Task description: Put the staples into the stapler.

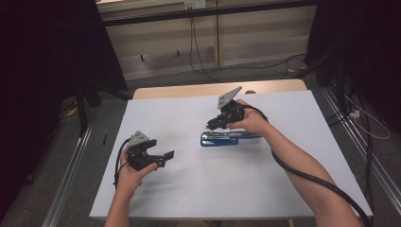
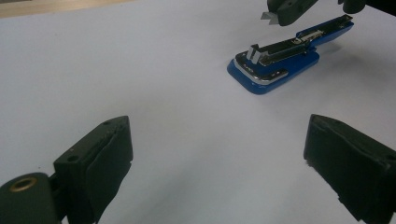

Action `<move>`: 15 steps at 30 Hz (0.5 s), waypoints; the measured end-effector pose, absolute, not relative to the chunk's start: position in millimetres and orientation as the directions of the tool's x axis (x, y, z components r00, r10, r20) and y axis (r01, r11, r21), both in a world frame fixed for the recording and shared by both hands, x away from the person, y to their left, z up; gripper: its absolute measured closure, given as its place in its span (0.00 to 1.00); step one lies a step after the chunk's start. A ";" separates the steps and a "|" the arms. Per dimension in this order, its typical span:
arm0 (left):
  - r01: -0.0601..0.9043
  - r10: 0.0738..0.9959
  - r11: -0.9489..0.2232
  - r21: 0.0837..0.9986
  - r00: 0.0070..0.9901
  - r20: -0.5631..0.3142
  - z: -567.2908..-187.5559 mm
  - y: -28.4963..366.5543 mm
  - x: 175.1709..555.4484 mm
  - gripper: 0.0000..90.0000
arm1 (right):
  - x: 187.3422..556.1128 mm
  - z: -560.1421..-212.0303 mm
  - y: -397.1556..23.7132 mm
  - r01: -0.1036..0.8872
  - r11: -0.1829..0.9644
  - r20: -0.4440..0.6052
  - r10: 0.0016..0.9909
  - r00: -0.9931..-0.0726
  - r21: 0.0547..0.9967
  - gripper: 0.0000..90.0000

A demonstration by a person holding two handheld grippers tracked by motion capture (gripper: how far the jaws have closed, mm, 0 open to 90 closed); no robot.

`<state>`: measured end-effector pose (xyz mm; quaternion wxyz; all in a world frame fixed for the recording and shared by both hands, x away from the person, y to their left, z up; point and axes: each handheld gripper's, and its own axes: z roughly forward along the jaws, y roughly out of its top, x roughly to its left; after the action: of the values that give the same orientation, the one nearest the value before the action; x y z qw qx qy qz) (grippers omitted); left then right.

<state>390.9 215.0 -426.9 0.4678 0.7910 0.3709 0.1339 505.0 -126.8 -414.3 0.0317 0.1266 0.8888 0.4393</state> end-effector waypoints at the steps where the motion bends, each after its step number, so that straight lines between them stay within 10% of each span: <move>1: 0.462 0.712 -0.289 0.838 0.689 -0.134 -426.9 214.9 390.9 0.09 | 504.8 -414.6 -126.5 0.198 0.583 0.057 0.251 -0.966 0.788 0.88; 15: 0.465 0.711 -0.294 0.835 0.690 -0.135 -427.6 213.7 390.9 0.09 | 503.8 -420.5 -125.5 0.189 0.592 0.056 0.235 -0.970 0.783 0.88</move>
<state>390.9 213.7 -427.6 0.4646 0.7933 0.3705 0.1322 503.8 -125.5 -420.5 0.0267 0.1189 0.8918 0.4357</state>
